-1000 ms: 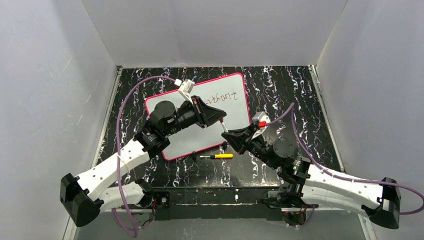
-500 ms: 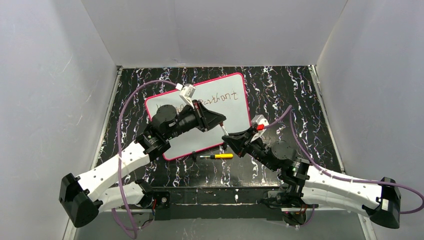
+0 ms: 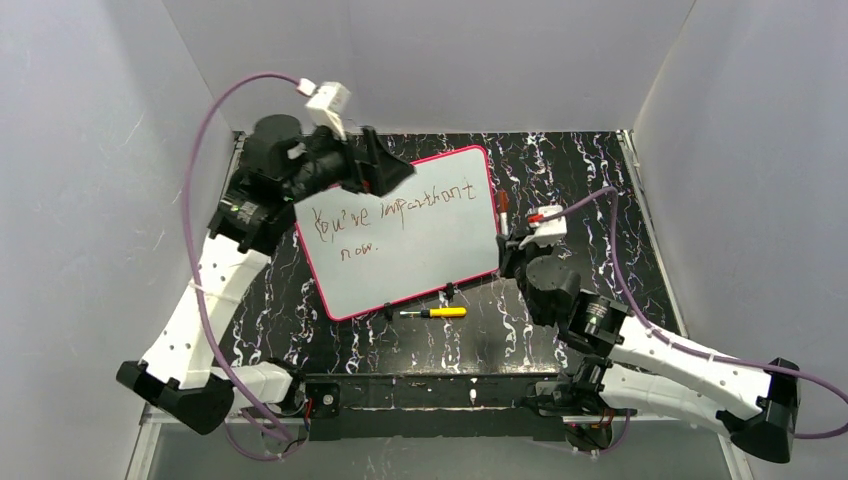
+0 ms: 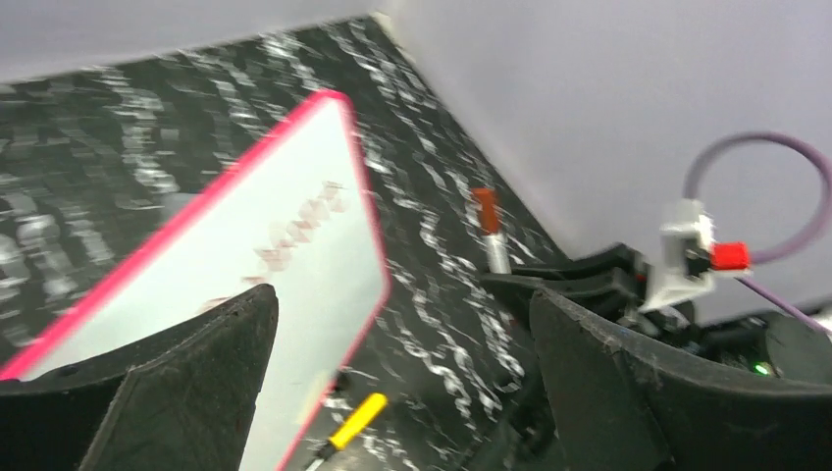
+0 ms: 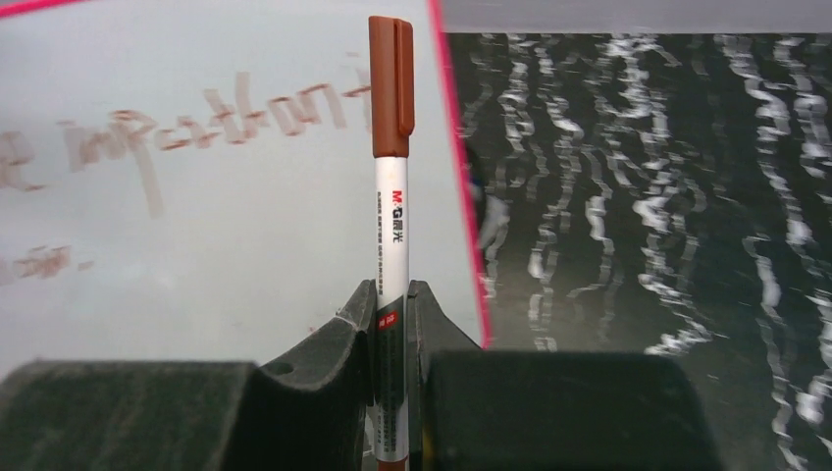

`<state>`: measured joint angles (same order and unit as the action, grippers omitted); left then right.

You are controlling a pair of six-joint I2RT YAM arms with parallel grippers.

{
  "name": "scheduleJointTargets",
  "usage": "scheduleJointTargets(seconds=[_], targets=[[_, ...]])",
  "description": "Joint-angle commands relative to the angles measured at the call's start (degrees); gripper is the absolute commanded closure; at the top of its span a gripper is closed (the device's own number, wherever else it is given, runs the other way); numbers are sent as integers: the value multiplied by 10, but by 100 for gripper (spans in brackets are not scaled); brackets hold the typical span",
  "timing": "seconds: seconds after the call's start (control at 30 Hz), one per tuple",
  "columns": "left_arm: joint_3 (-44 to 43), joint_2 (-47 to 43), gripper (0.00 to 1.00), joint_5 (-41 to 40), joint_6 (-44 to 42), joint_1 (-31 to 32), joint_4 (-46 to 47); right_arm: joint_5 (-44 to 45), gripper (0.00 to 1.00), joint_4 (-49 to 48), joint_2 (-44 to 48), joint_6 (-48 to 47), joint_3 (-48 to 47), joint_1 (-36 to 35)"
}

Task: Write a sentence on the whiteboard
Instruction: Place the whiteboard marker at the center of the board.

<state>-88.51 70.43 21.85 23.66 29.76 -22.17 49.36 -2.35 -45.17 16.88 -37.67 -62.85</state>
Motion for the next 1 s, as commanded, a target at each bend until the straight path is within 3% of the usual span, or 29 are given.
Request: scheduleJointTargets(seconds=[0.0, 0.1, 0.23, 0.33, 0.5, 0.57, 0.7, 0.97], targets=[[8, -26, 2, -6, -37, -129, -77, 28, 99, 87, -23, 4, -31, 92], [65, -68, 2, -24, -31, -220, -55, -115, 99, 82, -45, 11, -13, 230], [171, -138, 2, -127, -59, -269, -35, -329, 99, 54, -93, 37, 20, 398], [244, -196, 2, -216, -61, -281, -25, -396, 99, 31, -131, 49, 37, 444], [327, -279, 2, -353, -70, -283, -17, -403, 95, 30, -196, 56, 37, 454], [366, -312, 2, -389, -74, -283, -6, -393, 86, 29, -212, 66, 42, 455], [422, -365, 2, -424, -94, -283, 11, -372, 60, 29, -221, 75, 48, 457], [425, -375, 2, -423, -97, -283, 7, -331, 13, 61, -186, 57, 11, 458]])
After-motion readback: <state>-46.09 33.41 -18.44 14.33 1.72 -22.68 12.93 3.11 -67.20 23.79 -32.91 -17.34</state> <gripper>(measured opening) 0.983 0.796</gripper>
